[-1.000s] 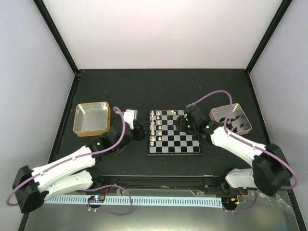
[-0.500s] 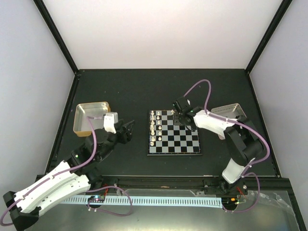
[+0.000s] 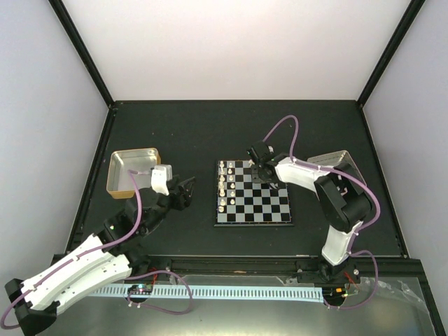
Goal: Set up the chess pieces on the board
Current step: Pick up the chess piece from the chessboard, then place the chess piece on the chessboard.
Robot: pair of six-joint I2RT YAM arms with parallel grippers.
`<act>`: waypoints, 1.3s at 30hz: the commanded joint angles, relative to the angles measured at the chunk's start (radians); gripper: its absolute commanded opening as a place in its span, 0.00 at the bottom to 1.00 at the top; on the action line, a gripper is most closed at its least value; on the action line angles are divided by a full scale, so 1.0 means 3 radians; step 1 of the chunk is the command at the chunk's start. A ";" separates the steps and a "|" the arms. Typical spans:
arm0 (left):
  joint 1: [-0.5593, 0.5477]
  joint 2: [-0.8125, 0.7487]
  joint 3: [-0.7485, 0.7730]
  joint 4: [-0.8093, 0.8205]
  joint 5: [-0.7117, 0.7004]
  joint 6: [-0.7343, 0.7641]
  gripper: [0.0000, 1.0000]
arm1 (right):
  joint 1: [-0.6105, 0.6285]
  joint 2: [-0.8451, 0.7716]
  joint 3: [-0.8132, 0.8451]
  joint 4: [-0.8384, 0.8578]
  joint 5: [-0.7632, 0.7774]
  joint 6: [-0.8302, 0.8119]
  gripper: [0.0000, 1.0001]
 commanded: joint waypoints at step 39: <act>0.0152 0.0303 0.0342 0.0581 0.1476 -0.0339 0.76 | -0.0017 -0.2472 -0.1744 0.2435 -0.2454 -0.0435 0.12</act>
